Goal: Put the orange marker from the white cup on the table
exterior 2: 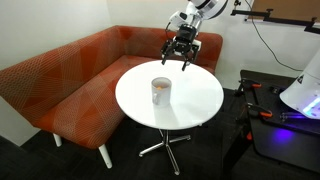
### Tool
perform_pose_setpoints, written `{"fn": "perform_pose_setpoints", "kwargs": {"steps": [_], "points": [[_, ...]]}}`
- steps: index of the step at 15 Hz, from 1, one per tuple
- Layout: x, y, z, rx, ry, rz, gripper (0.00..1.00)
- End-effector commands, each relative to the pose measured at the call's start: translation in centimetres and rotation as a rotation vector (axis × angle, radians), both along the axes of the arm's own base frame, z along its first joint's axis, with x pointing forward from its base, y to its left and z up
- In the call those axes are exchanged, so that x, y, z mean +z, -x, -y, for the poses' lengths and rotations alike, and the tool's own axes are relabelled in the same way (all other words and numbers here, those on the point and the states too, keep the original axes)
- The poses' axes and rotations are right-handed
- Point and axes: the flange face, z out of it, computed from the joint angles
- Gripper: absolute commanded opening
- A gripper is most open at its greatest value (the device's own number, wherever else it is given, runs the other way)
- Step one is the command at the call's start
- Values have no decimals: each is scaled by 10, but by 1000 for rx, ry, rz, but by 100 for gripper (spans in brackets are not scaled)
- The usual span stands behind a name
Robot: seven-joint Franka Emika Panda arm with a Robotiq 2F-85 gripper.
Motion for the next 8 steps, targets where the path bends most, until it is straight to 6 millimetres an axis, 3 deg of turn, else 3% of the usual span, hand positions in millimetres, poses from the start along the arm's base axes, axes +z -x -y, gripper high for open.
{"fn": "perform_pose_setpoints", "kwargs": {"steps": [1,8], "points": [[-5,-10,-6,17,16,23,96],[-11,-18,-16,50,15,14,98]]}}
